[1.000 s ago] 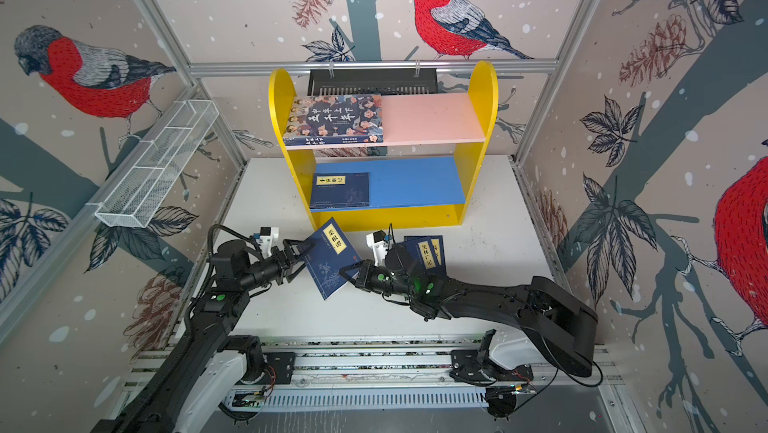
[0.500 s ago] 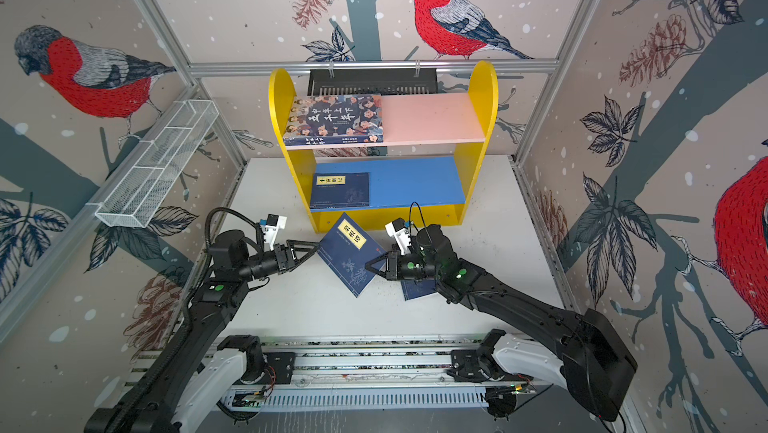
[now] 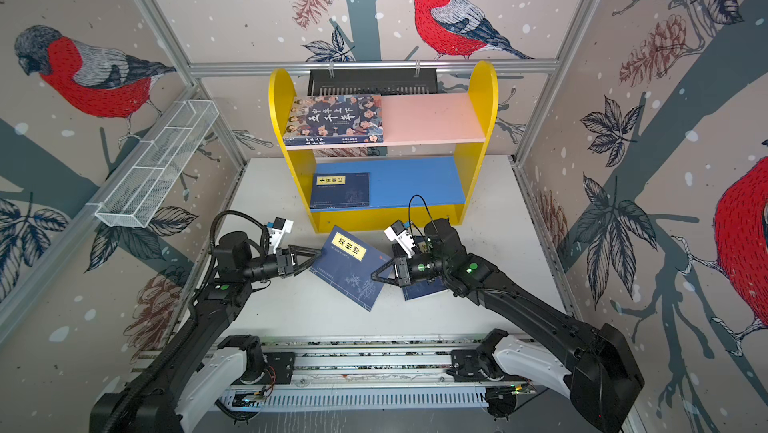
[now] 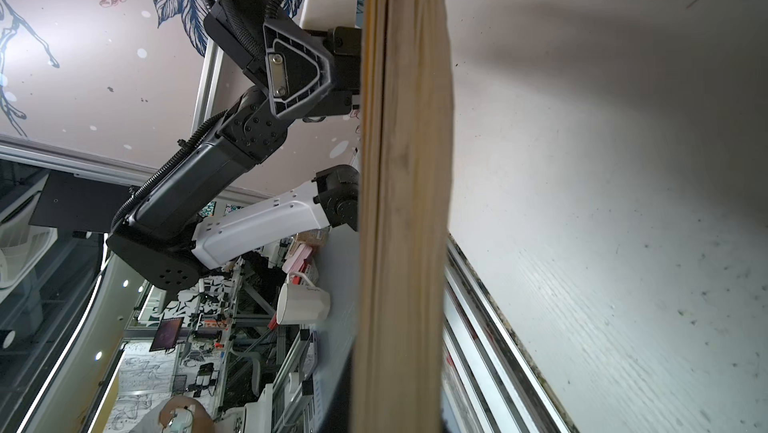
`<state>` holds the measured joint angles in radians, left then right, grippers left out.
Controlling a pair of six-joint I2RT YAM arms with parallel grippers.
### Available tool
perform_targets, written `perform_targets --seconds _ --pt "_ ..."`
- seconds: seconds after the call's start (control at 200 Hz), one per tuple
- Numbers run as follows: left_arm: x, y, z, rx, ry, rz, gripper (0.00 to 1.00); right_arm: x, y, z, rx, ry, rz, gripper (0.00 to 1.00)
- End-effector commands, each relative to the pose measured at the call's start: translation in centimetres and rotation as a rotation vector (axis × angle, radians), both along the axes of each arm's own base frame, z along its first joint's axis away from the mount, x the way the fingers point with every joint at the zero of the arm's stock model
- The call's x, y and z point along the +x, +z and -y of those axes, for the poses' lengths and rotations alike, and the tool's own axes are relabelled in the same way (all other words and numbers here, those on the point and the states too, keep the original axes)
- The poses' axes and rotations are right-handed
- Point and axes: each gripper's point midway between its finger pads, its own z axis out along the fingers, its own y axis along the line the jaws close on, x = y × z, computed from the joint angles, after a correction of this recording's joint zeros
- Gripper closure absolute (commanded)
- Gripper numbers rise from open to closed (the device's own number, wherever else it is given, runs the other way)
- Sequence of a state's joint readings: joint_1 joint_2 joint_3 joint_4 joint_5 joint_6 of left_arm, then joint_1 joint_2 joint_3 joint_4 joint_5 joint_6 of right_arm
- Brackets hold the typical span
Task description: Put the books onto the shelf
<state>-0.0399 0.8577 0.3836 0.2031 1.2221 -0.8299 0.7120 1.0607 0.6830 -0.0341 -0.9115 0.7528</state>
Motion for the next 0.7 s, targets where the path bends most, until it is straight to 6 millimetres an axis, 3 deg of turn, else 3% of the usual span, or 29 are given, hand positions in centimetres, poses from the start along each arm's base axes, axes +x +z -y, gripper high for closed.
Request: perform_targets --seconds 0.0,0.185,0.355,0.47,0.565,0.695 --pt "-1.1 2.1 0.5 -0.066 -0.087 0.046 0.18 -0.8 1.2 -0.2 0.046 0.075 0.044 0.99" --pt "-1.8 2.3 1.1 -0.075 -0.133 0.034 0.29 -0.8 1.2 -0.5 0.045 0.105 0.055 0.99" --pt "-3.0 2.9 1.9 -0.080 -0.198 0.063 0.34 -0.5 1.0 -1.0 0.032 0.130 0.057 0.99" --pt "-3.1 3.0 2.0 -0.080 -0.203 0.069 0.48 -0.2 0.8 -1.3 0.024 0.139 0.057 0.98" --pt "-3.2 3.1 2.0 -0.081 -0.205 0.072 0.69 0.0 0.9 -1.6 0.023 0.150 0.057 0.98" --pt "-3.0 3.2 2.0 -0.078 -0.193 0.077 0.96 0.4 0.6 -1.8 0.006 0.151 0.058 0.86"
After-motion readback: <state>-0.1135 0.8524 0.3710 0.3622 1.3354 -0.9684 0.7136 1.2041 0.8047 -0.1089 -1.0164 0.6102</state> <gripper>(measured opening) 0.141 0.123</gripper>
